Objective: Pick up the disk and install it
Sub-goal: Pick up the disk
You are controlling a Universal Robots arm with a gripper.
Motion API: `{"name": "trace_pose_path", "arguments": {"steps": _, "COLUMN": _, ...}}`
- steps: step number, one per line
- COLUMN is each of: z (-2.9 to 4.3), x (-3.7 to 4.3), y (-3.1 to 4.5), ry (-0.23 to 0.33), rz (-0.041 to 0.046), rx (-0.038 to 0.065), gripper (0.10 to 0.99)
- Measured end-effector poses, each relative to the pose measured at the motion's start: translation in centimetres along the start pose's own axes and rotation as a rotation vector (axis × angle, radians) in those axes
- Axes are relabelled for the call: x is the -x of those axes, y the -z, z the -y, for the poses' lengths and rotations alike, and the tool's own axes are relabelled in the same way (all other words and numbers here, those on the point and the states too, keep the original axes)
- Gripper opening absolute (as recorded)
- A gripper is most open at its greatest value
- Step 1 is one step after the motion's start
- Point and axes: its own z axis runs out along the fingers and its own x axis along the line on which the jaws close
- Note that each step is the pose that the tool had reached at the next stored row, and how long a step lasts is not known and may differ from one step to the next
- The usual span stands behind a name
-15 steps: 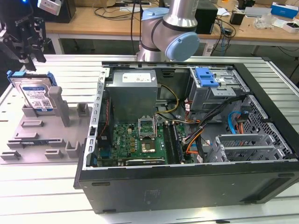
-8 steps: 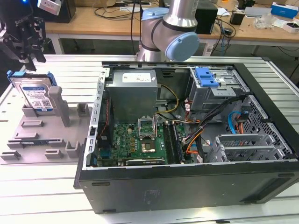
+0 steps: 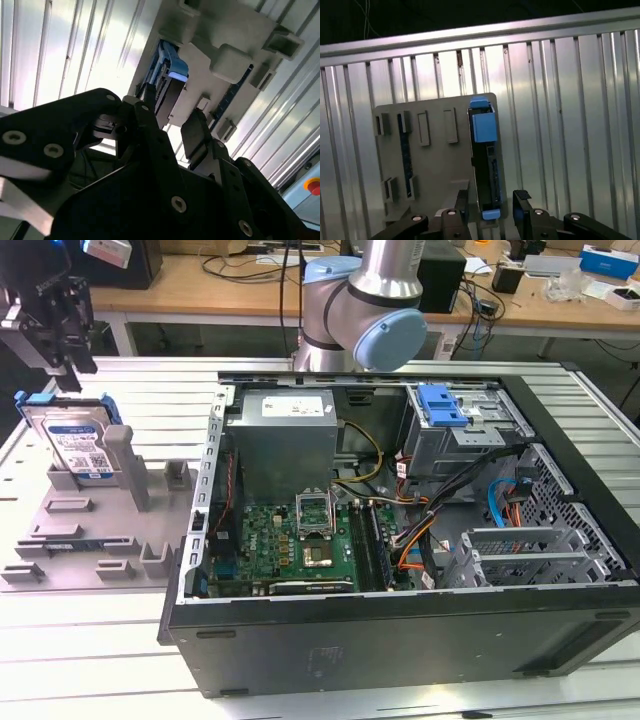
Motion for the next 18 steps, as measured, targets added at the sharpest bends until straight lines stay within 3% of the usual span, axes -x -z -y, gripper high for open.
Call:
{"name": "trace_pose_path", "arguments": {"steps": 6, "z": -0.1, "x": 0.0, "y": -0.02, "ry": 0.008, "rz": -0.0004, "rx": 0.003, "gripper": 0.482}}
{"name": "trace_pose_path", "arguments": {"steps": 11, "z": -2.3, "x": -0.12, "y": -0.22, "ry": 0.011, "rz": -0.0007, "rx": 0.002, "gripper": 0.482}}
{"name": "trace_pose_path", "arguments": {"steps": 18, "z": -4.62, "x": -0.13, "y": -0.51, "ry": 0.019, "rz": -0.001, "rx": 0.003, "gripper": 0.482}}
